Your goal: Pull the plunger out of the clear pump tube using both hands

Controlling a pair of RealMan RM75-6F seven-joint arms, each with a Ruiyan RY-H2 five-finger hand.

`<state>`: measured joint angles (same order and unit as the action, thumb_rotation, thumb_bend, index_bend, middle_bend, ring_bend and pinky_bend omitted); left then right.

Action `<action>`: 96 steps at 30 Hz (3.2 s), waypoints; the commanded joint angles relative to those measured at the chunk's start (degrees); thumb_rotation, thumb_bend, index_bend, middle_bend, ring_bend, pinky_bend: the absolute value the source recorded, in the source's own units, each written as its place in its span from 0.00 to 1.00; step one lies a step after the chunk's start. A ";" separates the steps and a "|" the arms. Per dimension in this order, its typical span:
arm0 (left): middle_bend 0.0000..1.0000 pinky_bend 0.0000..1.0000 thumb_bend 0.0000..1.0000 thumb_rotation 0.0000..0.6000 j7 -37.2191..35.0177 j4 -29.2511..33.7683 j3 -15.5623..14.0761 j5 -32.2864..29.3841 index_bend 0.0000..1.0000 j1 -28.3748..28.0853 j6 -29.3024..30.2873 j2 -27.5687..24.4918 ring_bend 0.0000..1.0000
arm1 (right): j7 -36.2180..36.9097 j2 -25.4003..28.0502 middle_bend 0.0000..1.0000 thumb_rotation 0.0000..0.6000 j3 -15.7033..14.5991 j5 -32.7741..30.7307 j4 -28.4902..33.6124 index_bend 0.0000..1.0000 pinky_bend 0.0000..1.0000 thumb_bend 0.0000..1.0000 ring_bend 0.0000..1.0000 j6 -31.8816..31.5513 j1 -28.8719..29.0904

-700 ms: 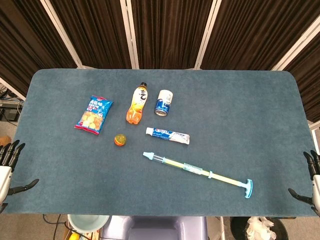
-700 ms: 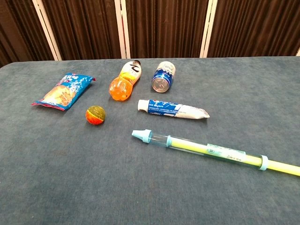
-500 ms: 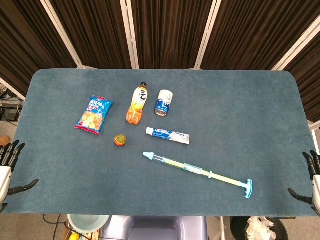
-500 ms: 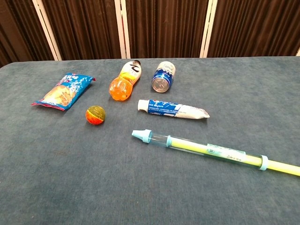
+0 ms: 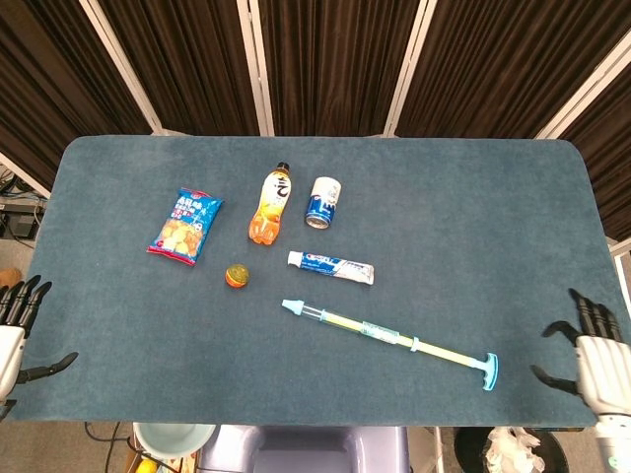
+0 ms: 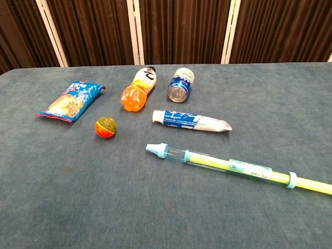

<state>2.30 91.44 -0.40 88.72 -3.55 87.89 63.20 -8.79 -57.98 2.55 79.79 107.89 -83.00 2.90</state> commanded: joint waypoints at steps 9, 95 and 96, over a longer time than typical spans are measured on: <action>0.00 0.02 0.07 1.00 -0.35 -0.25 0.17 0.15 0.00 0.08 -0.04 -0.09 0.00 | -20.87 -16.84 0.03 1.00 2.67 -8.63 1.78 0.46 0.00 0.18 0.00 4.66 6.55; 0.00 0.02 0.07 1.00 -0.58 0.34 0.60 -0.07 0.00 0.18 -1.30 -0.25 0.00 | -30.89 -27.87 0.06 1.00 1.39 -28.89 -10.44 0.64 0.00 0.46 0.00 5.68 9.30; 0.00 0.02 0.07 1.00 -0.65 0.42 0.57 -0.07 0.00 0.18 -1.34 -0.29 0.00 | -30.94 -27.61 0.07 1.00 1.25 -28.92 -10.05 0.65 0.00 0.47 0.00 5.81 9.32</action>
<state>1.64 91.85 0.18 88.66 -3.36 86.56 62.92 -39.58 -85.90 4.01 51.00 97.42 -77.38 12.19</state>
